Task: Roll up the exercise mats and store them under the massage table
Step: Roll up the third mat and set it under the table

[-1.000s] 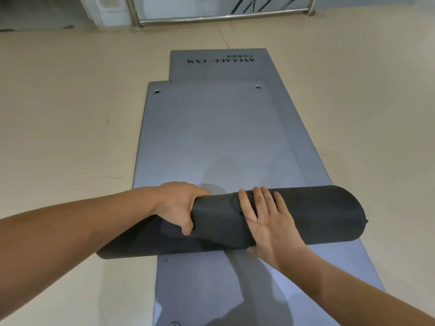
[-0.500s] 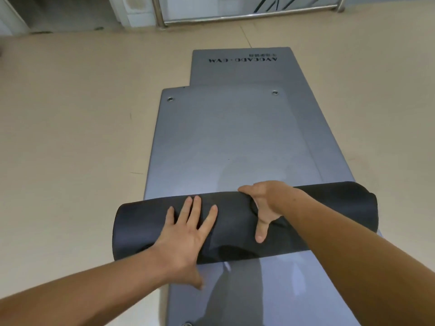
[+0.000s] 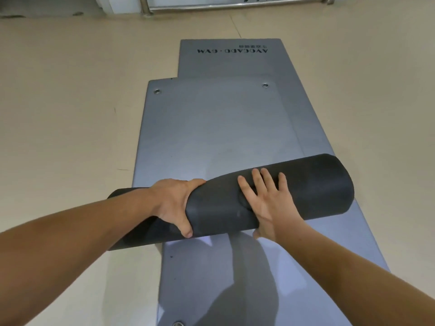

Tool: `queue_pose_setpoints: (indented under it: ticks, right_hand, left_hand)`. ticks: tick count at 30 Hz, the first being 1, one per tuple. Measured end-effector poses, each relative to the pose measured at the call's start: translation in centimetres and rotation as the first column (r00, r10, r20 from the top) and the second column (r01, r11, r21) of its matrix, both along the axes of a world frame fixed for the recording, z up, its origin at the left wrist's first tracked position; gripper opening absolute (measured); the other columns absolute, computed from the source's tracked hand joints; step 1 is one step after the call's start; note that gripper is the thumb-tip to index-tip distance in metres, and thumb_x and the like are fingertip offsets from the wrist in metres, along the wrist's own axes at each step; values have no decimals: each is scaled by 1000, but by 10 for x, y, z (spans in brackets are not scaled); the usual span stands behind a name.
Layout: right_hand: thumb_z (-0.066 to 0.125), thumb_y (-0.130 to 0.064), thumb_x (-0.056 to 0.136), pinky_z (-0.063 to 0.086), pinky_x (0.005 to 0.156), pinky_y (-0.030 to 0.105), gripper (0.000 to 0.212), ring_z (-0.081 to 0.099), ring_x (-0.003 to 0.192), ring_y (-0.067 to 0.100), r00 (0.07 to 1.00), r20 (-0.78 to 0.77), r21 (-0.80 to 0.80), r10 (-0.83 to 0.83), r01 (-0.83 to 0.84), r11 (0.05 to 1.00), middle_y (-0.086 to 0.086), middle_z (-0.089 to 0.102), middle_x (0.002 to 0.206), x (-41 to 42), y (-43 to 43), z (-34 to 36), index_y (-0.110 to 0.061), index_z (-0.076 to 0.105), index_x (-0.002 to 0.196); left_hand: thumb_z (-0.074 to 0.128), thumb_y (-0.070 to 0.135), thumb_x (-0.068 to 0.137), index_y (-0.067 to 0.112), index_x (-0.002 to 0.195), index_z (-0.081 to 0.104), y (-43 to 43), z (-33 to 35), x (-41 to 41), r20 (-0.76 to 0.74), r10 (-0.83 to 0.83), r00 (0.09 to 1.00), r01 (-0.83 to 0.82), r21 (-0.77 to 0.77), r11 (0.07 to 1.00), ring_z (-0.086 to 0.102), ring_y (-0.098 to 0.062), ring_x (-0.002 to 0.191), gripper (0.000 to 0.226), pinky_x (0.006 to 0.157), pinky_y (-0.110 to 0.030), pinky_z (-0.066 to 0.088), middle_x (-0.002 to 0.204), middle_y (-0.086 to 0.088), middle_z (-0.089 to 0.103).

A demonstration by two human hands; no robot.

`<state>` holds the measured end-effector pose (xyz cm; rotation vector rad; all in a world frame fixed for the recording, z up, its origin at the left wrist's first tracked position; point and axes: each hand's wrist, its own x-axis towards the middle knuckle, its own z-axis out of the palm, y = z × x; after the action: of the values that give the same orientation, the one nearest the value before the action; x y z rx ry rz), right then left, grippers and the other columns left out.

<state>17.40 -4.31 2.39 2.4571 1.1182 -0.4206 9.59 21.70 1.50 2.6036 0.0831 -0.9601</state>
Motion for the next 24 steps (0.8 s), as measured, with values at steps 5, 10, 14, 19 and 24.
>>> queue_pose_setpoints:
  ticks: [5,10,14,19,24]
  right_hand:
    - [80,-61,72,35,116,59,120,44,138,37,996,-47,6,71,-71,997,14,40,153,11,6,14,-23,10,162]
    - [94,-65,51,52,95,45,116,63,108,27,923,-382,-120,40,-92,988,0,62,126,9,9,42,-33,34,146]
    - [100,-56,52,48,105,46,110,59,116,26,793,-601,-208,-103,-31,978,-5,61,134,12,21,45,-37,42,144]
    - [107,-48,37,50,109,57,111,58,127,30,675,-673,-241,-302,185,953,-11,59,140,47,36,42,-49,54,135]
    - [105,-47,47,42,116,57,124,42,145,34,729,-616,-101,-298,302,948,-8,39,155,53,39,43,-50,40,153]
  left_hand:
    - [102,53,51,57,147,38,2,8,1,-100,36,994,-49,-127,991,61,-16,121,115,110,-44,52,132,20,61]
    - [103,36,60,54,131,63,3,22,-23,-409,-17,912,-123,-315,941,66,-16,125,83,112,-47,55,131,18,69]
    - [102,47,63,59,149,47,12,43,-42,-388,91,917,-197,-242,950,50,-18,146,103,122,-49,46,156,20,51]
    - [84,66,73,38,159,48,-6,69,-80,404,-10,915,-71,185,980,58,-26,138,98,107,-46,55,159,4,52]
    - [65,76,84,13,166,-27,-66,30,-110,24,-69,997,54,398,916,-17,-45,164,138,132,-65,-5,176,-23,-21]
